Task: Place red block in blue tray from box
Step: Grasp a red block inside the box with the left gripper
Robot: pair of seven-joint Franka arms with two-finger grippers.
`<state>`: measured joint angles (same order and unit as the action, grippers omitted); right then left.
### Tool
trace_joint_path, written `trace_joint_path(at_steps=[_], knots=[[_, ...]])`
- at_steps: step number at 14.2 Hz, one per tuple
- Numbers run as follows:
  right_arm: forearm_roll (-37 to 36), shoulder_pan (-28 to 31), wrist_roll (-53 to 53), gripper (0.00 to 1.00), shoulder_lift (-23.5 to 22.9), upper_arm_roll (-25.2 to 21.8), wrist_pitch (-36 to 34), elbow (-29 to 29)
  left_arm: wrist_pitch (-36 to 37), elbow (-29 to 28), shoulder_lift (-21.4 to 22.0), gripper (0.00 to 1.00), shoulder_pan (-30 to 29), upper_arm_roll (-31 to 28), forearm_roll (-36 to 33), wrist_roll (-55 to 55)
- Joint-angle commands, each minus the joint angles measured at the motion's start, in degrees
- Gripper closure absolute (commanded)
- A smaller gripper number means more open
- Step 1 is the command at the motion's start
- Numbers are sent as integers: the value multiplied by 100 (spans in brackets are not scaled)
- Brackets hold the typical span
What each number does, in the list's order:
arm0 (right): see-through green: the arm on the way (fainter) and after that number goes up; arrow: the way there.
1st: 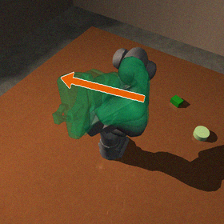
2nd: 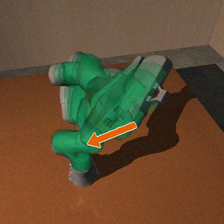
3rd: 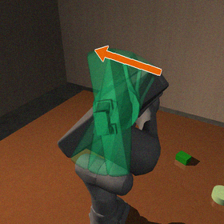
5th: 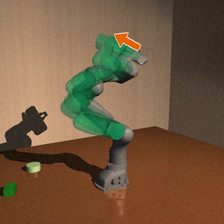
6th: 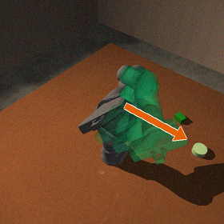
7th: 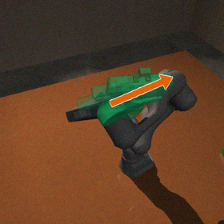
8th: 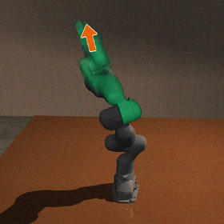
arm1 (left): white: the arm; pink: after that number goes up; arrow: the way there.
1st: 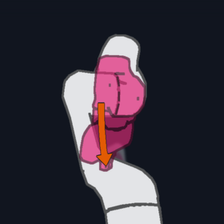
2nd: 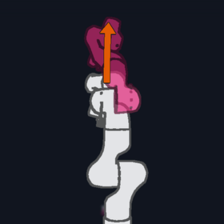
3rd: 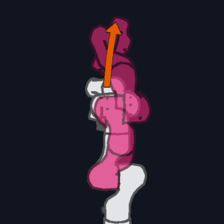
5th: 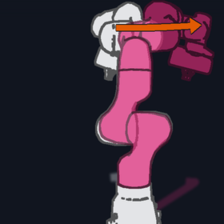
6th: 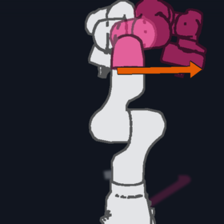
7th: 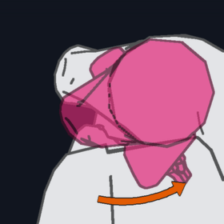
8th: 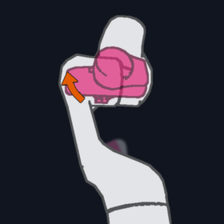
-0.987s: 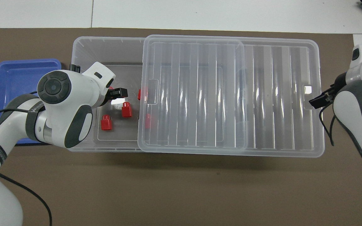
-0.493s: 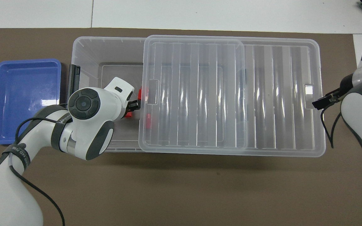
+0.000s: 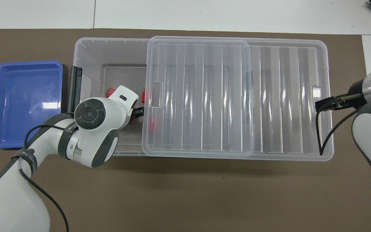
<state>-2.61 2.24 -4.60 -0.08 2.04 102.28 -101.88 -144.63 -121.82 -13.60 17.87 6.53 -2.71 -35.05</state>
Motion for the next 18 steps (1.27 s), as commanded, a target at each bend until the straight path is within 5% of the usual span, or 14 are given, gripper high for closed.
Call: trace_joint_path(at_steps=[1,7,15,18], knots=[[51,-4,765,1,183,94,-32,-34,-145,-79,16,1,68,-73,-168,-73],[209,-30,1198,1,140,174,-444,765,-241,-79,-72,19,68,-73,-186,-64],[174,14,1251,1,166,173,-1174,1162,-128,-9,-72,99,42,-73,-308,164],[156,-4,1260,1,131,173,-1131,1170,861,656,-2,100,-37,-82,-467,296]])
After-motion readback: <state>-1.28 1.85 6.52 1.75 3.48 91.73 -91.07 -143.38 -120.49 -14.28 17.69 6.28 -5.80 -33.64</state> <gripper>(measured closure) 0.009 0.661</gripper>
